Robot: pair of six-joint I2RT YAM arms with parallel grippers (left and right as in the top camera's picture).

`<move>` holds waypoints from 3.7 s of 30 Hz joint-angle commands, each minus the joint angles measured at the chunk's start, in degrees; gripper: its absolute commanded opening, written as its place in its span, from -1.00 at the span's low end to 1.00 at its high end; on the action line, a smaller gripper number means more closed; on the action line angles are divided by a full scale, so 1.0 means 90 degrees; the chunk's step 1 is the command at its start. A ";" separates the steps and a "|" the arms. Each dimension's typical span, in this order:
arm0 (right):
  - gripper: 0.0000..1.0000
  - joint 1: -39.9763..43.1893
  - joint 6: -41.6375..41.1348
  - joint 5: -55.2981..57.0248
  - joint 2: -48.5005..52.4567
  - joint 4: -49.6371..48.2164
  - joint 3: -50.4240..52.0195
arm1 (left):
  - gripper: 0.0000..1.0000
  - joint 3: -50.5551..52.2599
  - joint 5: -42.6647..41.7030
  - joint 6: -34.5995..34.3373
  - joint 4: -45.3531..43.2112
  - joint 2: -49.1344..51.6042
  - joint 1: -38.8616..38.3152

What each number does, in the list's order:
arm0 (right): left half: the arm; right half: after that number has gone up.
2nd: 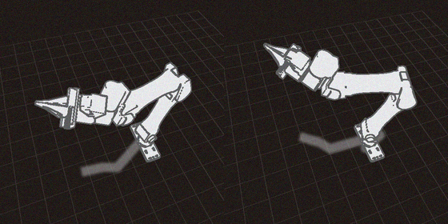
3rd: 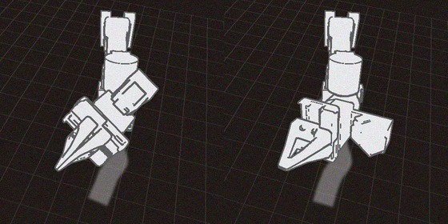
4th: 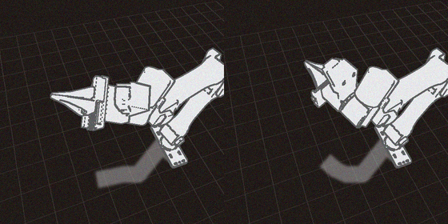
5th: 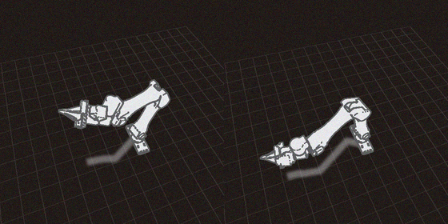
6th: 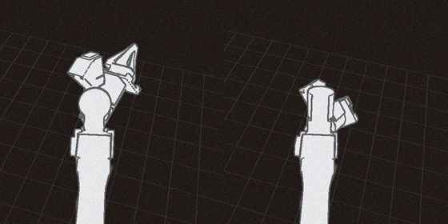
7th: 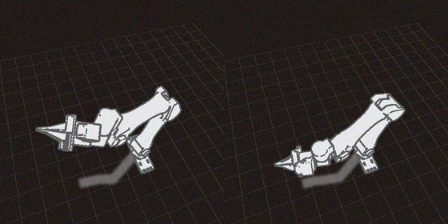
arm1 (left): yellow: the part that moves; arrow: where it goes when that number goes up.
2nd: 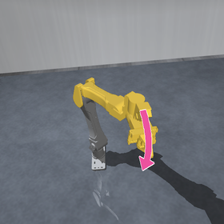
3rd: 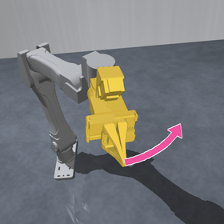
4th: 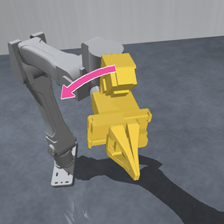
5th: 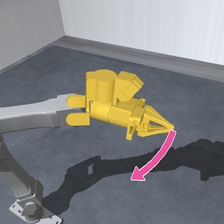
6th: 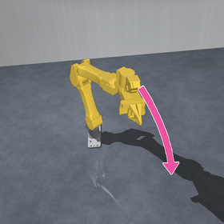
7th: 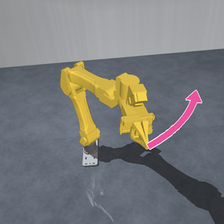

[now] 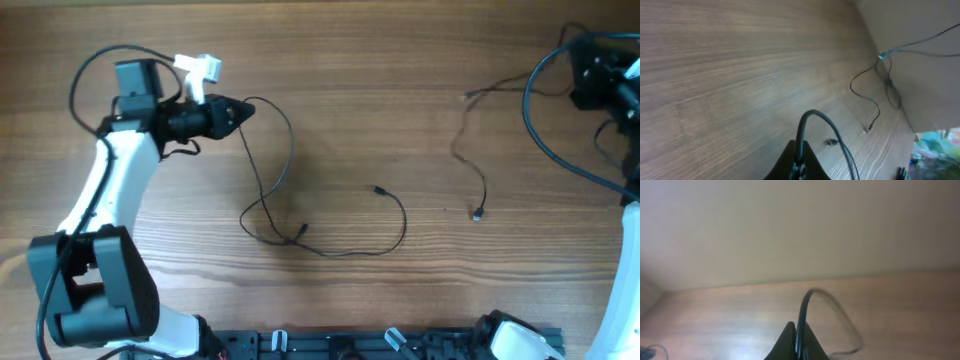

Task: Untangle cables

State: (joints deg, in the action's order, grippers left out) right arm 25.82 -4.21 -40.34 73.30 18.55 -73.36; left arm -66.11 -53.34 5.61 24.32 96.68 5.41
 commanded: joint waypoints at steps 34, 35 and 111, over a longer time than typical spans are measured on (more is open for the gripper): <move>-0.65 -0.0129 0.1236 0.4966 0.7524 0.0682 -0.5003 | -0.92 0.0049 0.2557 -0.0702 -0.0350 -0.0027 -0.1447; -0.21 -0.0194 0.1236 0.4964 0.7524 0.0979 -0.5003 | -0.92 0.0049 0.2557 -0.0702 -0.0350 -0.0027 -0.1447; 0.04 -0.2113 -0.0595 0.4087 0.5775 0.0780 -0.2378 | 1.00 0.0049 0.4777 -0.7312 0.0517 -0.0027 -0.1443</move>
State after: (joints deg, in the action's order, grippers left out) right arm 7.64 -3.60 2.42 124.16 25.74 -94.89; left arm -65.71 -11.88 -61.52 29.10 96.64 -7.25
